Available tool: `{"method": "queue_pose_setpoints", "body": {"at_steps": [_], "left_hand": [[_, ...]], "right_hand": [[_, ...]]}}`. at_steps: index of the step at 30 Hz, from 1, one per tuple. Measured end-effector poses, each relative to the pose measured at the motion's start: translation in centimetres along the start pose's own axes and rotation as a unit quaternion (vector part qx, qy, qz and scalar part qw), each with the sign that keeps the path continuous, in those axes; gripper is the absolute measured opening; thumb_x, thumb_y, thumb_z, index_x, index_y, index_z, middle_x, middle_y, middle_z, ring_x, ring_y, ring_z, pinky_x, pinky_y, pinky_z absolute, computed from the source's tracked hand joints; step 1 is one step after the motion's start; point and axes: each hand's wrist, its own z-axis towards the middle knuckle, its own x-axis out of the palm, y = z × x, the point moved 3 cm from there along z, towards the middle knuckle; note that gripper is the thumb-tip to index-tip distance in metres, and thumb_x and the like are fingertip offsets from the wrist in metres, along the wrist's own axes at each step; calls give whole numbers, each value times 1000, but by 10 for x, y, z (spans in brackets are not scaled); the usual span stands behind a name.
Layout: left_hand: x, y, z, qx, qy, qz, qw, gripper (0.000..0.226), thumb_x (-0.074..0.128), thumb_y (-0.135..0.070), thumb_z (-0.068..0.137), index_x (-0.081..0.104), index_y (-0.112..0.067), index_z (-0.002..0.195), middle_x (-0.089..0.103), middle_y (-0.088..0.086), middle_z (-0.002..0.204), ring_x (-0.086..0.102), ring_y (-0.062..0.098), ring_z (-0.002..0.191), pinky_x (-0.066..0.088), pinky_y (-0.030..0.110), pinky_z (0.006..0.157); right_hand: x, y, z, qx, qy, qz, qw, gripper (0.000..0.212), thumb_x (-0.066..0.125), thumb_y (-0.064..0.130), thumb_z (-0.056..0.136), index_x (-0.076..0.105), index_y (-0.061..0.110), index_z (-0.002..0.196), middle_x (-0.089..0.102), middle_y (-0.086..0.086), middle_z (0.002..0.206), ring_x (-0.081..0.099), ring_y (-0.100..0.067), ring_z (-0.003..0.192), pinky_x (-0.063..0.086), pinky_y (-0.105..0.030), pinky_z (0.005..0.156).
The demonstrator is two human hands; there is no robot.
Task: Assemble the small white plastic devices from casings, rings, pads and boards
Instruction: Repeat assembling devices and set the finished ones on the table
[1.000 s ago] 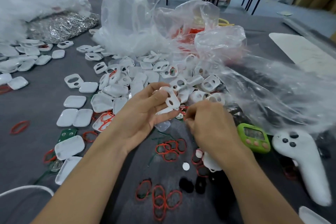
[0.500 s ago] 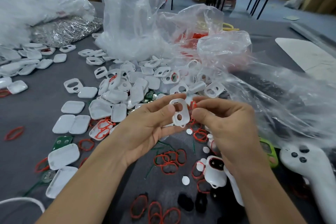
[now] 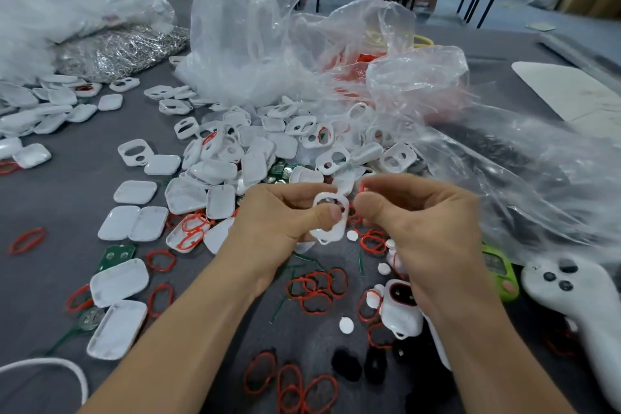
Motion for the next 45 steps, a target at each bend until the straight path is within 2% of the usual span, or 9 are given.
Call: {"method": "queue_pose_setpoints", "body": {"at_steps": [6,11,17,21,24,29,34,38,45], "left_hand": [[6,-1,-3,10,30,27,999,47,64,18,88,70,-12,123,80,8,100,75,16,89,57,19,77],[6,0,-3,-24,26,13,999,44,62,19,87,75,-12,115,80,7,99,69,15,81,54,18,63],[3,5,-3,-20,42,46,998,42,64,17,86,76,-15,111,81,6,96,72,22,87,59,27,71],[-1,5,-4,-26,54,65,996,44,63,17,85,78,-16,109,80,12,96,72,21,85,57,26,67],[-3,5,-4,-41,55,24,997,43,61,17,80,79,-8,109,73,31,102,68,27,83,56,23,61],[-6,2,-5,-77,90,-90,989,38,78,-2,67,78,3,105,73,25,88,70,28,75,62,32,69],[-9,2,-3,-104,73,-124,984,23,65,6,79,76,7,99,74,17,80,71,17,59,61,26,58],[-10,0,-4,-108,65,-128,984,26,64,6,82,74,6,106,77,18,87,75,20,67,60,24,56],[-7,1,-2,-78,20,-97,992,22,68,5,86,75,-4,104,79,14,93,76,18,73,61,22,59]], "right_hand": [[12,-2,-10,-140,-14,-237,961,23,92,18,72,84,32,89,75,25,80,70,5,70,52,-7,67],[17,-4,-11,-205,-14,-316,926,24,91,13,74,85,27,93,79,16,90,66,7,89,43,2,79],[23,-4,-16,-272,-13,-368,889,13,84,13,75,83,22,86,78,7,83,71,-12,73,61,-32,70],[26,-1,-20,-311,-1,-377,872,10,77,19,75,83,20,83,79,3,84,74,-20,78,59,-35,73],[25,-2,-19,-298,16,-356,886,16,81,20,77,85,22,92,80,5,94,74,-12,87,52,-27,83],[18,0,-16,-238,33,-250,938,24,90,13,73,84,24,94,78,17,96,71,5,88,51,-6,80],[15,1,-13,-131,88,-152,976,25,91,13,71,85,31,88,78,18,81,74,-4,74,57,-16,68],[6,-1,-4,-78,131,-135,979,29,86,5,76,85,32,86,78,12,76,73,-6,68,54,-17,62],[9,-5,-7,-153,30,-256,954,19,88,23,78,83,33,93,74,28,78,71,7,71,55,-12,68]]}}
